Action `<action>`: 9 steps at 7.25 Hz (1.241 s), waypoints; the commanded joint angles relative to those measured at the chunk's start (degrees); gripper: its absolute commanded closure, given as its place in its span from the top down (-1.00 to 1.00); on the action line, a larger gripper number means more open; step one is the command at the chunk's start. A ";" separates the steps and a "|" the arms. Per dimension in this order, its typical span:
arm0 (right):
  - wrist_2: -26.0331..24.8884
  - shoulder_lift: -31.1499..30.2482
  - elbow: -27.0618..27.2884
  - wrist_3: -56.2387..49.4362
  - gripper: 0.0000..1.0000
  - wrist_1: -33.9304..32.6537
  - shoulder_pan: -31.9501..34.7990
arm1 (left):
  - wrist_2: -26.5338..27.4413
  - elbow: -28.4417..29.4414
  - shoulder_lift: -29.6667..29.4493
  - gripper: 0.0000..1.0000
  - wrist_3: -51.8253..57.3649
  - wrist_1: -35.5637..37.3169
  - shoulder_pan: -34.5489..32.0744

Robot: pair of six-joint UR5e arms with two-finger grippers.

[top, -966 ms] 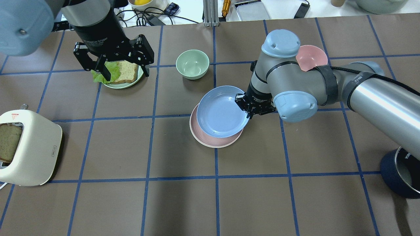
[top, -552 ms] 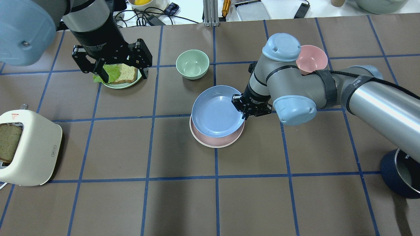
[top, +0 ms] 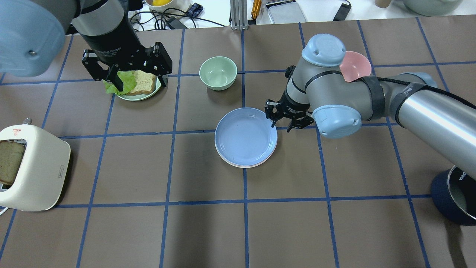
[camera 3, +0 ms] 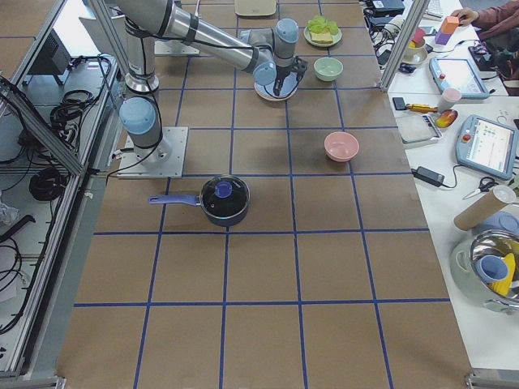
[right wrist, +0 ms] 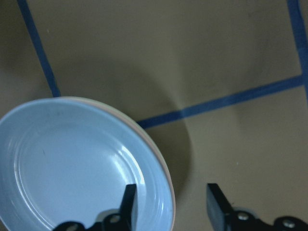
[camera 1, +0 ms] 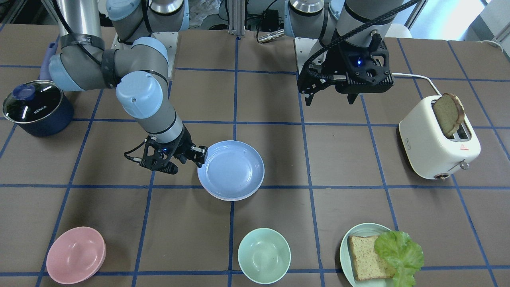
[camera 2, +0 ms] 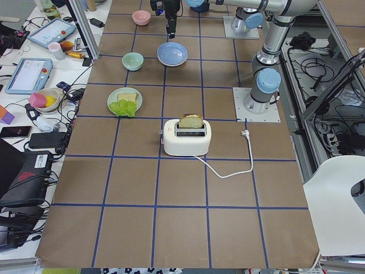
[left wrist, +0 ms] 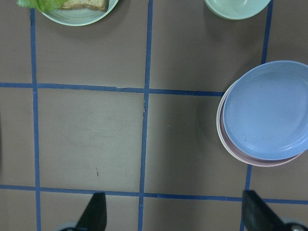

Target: Stack three plates with pink and blue

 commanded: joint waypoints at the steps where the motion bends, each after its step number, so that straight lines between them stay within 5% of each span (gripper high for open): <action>1: -3.54 -0.30 -7.37 -7.45 0.89 5.56 -4.47 | -0.01 0.00 0.00 1.00 -0.07 0.03 0.09; 4: -8.05 -1.61 -21.44 -12.32 1.00 23.04 -5.19 | -0.01 0.00 0.09 1.00 -0.07 0.03 0.09; 7: -10.57 -11.78 -21.13 -21.08 1.00 31.34 -5.45 | -0.10 0.08 0.09 1.00 -0.07 0.03 0.18; 9: -10.69 -14.45 -21.73 -26.02 1.00 31.01 -5.54 | -0.10 0.08 0.09 1.00 0.02 0.03 0.18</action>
